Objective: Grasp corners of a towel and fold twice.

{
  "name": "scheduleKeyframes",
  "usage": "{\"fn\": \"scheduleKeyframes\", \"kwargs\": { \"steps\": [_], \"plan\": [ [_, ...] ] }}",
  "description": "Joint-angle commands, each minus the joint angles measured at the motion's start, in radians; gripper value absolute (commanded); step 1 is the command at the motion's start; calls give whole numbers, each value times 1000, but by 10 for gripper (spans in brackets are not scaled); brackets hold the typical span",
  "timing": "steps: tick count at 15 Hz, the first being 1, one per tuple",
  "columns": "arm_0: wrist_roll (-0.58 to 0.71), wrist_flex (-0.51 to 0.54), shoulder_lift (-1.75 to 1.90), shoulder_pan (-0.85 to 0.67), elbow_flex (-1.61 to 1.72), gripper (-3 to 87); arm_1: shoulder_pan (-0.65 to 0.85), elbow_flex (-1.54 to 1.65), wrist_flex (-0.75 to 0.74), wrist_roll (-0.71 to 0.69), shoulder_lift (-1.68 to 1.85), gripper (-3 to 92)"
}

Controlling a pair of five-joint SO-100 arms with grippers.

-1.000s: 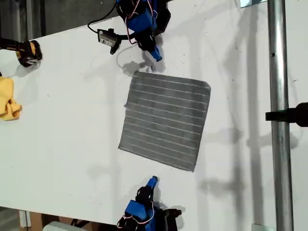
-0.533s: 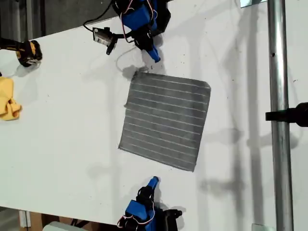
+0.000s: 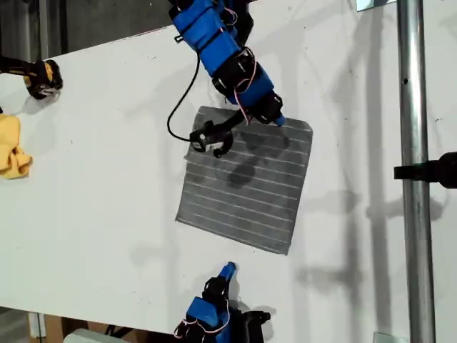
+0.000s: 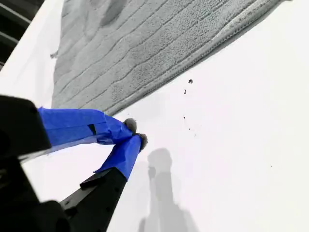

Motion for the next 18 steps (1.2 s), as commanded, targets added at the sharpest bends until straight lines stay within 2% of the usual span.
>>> {"fn": "scheduleKeyframes", "kwargs": {
  "steps": [1,3,4,6,8,13,18],
  "plan": [
    [-14,-5,5,8,5,-10,-15,-83,8,11,11,-2],
    [-20,-5,5,12,5,-10,-23,-78,11,32,9,-2],
    [-20,-5,5,12,5,-10,-28,-77,15,32,6,33],
    [-20,-5,5,12,5,-10,-34,-75,41,78,3,209],
    [-20,-5,5,15,5,-10,-23,-71,72,129,6,306],
    [-18,-5,5,15,5,-10,-29,-9,48,229,-146,311],
    [-17,-5,5,17,5,-10,-46,-9,-140,322,-376,284]
  ]
}}
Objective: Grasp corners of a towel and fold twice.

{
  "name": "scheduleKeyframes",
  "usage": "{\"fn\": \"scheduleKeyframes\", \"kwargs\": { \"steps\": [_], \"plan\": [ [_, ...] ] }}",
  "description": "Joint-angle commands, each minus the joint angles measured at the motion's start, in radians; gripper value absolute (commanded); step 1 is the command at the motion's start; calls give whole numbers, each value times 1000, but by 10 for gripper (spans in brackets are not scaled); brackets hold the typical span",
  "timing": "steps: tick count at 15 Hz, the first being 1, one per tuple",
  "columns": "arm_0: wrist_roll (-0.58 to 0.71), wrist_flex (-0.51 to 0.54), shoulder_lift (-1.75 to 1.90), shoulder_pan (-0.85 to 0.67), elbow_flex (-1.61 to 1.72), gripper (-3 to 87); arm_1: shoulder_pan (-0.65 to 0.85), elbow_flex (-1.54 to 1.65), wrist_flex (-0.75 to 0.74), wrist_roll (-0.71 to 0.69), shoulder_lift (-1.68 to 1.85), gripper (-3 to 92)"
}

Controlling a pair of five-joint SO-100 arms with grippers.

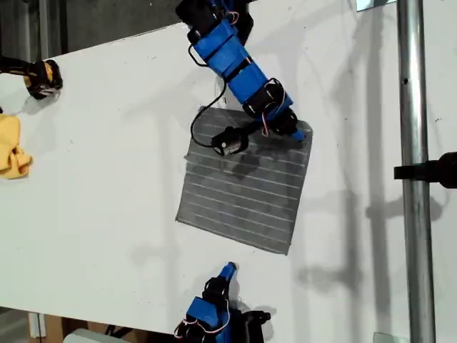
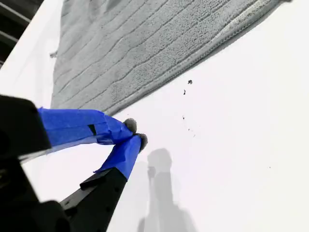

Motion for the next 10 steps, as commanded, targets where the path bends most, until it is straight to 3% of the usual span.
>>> {"fn": "scheduleKeyframes", "kwargs": {
  "steps": [1,5,6,7,8,10],
  "plan": [
    [-9,-5,5,17,5,-10,-17,-11,-75,26,-31,279],
    [-9,-5,5,21,5,-10,-37,-18,-100,57,-112,234],
    [-9,-5,5,20,5,-10,-38,-18,-110,58,-137,185],
    [-9,-5,5,20,5,-10,-40,-20,-109,67,-152,54],
    [-11,-5,5,20,5,-10,-40,-20,-107,72,-158,-2],
    [-18,-5,5,23,5,-10,-35,-28,-81,52,-158,-2]
  ]
}}
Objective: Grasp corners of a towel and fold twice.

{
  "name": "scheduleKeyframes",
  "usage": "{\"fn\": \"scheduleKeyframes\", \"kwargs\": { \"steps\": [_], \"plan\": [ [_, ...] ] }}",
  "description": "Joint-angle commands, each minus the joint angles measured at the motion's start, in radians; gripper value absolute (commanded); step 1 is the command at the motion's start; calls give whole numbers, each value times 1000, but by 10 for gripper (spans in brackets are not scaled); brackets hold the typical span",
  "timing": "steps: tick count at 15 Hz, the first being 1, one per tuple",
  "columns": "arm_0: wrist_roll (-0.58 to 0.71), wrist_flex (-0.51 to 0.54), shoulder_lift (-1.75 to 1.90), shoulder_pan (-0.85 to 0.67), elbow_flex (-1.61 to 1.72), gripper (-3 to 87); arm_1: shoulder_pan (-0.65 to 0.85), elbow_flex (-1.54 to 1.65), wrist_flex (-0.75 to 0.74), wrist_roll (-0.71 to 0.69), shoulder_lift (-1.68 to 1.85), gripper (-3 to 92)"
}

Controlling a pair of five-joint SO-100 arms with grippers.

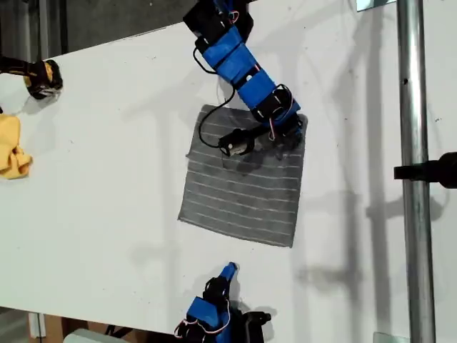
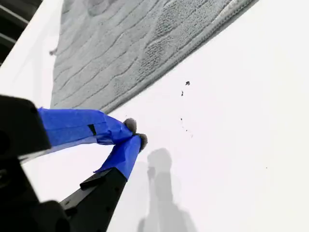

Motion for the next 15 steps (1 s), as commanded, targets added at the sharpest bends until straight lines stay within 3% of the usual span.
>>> {"fn": "scheduleKeyframes", "kwargs": {
  "steps": [1,5,7,11,15],
  "plan": [
    [-11,-5,5,5,5,-9,-9,-12,41,-31,-5,-2],
    [-97,-34,-129,26,-241,-11,18,-9,32,-51,-14,-2],
    [-146,-32,-706,87,-626,-11,35,-20,28,-78,-14,-2],
    [-15,-152,-1425,209,-1146,-11,57,-32,49,-103,-2,-2],
    [155,-44,-1824,353,-1560,-11,51,-35,54,-98,5,-2]
  ]
}}
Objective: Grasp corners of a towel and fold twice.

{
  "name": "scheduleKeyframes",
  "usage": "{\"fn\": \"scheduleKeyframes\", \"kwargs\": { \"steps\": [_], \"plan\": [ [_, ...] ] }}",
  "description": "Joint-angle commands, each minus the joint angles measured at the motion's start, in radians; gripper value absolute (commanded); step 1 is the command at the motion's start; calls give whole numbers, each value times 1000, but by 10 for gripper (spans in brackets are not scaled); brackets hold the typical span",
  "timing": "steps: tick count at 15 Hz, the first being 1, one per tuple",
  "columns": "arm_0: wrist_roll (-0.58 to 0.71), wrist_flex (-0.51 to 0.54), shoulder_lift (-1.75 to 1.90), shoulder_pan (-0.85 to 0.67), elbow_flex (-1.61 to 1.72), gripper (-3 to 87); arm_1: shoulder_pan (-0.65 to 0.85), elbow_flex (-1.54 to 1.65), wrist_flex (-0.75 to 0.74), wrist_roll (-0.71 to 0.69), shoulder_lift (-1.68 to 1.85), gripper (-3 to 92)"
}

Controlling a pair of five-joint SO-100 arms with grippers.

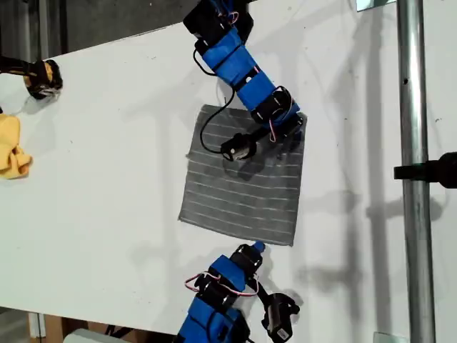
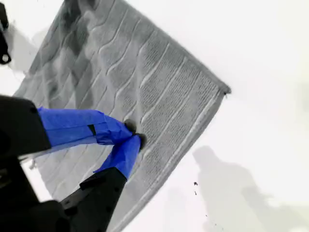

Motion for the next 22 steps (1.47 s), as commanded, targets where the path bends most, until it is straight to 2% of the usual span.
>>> {"fn": "scheduleKeyframes", "kwargs": {
  "steps": [1,2,6,7,9,10,11,13,15,18,22],
  "plan": [
    [87,64,-110,61,-219,-11,9,-8,9,-3,14,-2],
    [103,112,-166,69,-310,-11,9,-8,8,-2,14,-2],
    [69,123,-270,38,-397,10,11,-15,9,-2,15,-2],
    [60,127,-282,29,-408,48,11,-17,9,-2,15,-2],
    [-38,170,-284,23,-413,242,8,-17,11,-2,15,-2],
    [-46,196,-279,26,-416,297,6,-17,11,-2,15,-2],
    [-46,233,-282,26,-423,332,5,-17,11,-2,15,-2],
    [-43,284,-287,23,-417,344,5,-17,11,-3,15,-2],
    [-32,250,-307,26,-393,328,5,-17,11,-3,15,-2],
    [-51,83,-410,37,-350,300,2,-17,12,-2,15,-2],
    [-115,18,-520,38,-299,272,-11,-17,12,0,17,-2]
  ]
}}
